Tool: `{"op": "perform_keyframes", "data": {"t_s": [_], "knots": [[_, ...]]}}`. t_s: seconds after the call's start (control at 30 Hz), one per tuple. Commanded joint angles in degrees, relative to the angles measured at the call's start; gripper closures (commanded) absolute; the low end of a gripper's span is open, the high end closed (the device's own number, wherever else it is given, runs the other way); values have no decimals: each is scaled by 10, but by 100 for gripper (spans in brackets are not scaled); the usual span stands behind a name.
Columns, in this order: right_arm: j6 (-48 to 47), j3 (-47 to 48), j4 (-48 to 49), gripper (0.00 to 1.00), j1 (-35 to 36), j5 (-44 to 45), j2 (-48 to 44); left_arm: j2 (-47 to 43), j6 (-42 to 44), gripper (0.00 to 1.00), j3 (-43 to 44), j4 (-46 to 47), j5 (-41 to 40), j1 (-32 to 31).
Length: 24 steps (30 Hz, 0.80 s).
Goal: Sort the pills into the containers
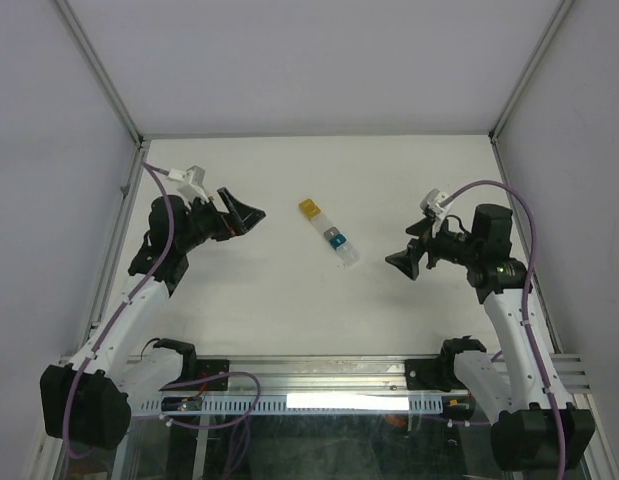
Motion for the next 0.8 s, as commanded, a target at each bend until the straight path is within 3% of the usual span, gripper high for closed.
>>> {"op": "perform_keyframes", "data": {"t_s": [0.0, 0.17, 0.37, 0.77], "knots": [[-46, 9, 14, 0, 43, 46, 27, 37, 28, 9, 58, 1, -99, -78], [-93, 20, 42, 0, 96, 78, 99, 91, 23, 7, 66, 71, -129, -142], [-81, 67, 58, 0, 205, 183, 220, 120, -7, 1, -4, 240, -60, -162], [23, 181, 111, 0, 278, 336, 425, 59, 20, 1, -109, 298, -133, -162]]}}
